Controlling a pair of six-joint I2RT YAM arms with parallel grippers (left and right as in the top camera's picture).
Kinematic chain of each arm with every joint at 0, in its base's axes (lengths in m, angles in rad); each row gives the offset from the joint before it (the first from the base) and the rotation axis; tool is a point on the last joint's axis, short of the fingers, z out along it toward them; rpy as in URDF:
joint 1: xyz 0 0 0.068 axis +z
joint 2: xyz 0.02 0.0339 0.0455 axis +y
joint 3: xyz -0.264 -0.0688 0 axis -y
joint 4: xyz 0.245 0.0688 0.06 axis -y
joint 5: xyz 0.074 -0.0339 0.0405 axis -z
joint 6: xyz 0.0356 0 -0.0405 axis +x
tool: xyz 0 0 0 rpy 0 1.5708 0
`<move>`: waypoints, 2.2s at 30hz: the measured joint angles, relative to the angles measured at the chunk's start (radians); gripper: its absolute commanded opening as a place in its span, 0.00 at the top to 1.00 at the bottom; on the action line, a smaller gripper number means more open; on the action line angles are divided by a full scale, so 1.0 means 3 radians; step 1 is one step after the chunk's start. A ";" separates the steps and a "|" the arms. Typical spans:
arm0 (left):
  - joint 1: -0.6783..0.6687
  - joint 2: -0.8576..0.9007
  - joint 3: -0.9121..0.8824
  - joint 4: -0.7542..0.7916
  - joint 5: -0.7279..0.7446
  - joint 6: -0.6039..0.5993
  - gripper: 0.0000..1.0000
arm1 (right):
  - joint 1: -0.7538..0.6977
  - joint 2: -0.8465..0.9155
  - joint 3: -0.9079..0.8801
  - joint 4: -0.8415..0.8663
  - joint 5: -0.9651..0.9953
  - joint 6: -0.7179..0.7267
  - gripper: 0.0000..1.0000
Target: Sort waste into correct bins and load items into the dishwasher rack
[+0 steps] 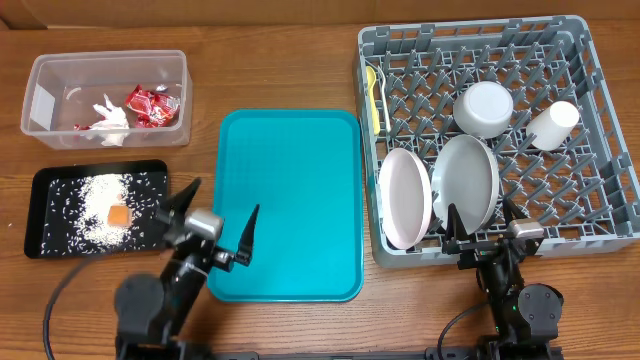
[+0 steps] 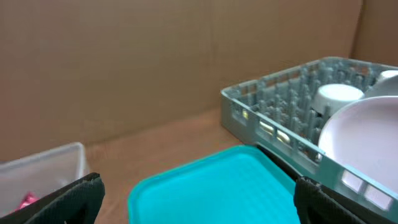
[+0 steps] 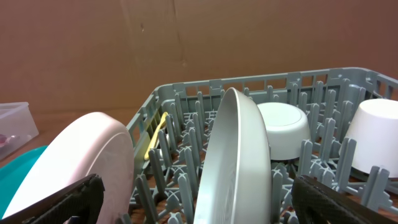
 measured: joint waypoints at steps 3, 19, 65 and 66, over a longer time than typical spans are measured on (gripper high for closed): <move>0.0000 -0.0343 -0.0239 0.0067 -0.0254 -0.0132 0.00 | 0.0000 0.0000 0.0000 0.0000 0.0001 0.0000 0.00; 0.0033 -0.0898 -0.0989 0.0209 -0.1085 -0.0796 0.00 | 0.0000 0.0000 0.0000 -0.0001 0.0001 0.0001 0.00; 0.0188 -0.0904 -0.0992 -0.0100 -0.1082 -0.0795 0.00 | 0.0000 0.0000 0.0000 0.0000 0.0001 0.0001 0.00; 0.0188 -0.0904 -0.0992 -0.0100 -0.1082 -0.0795 0.00 | 0.0000 0.0000 0.0000 0.0001 0.0001 0.0001 0.00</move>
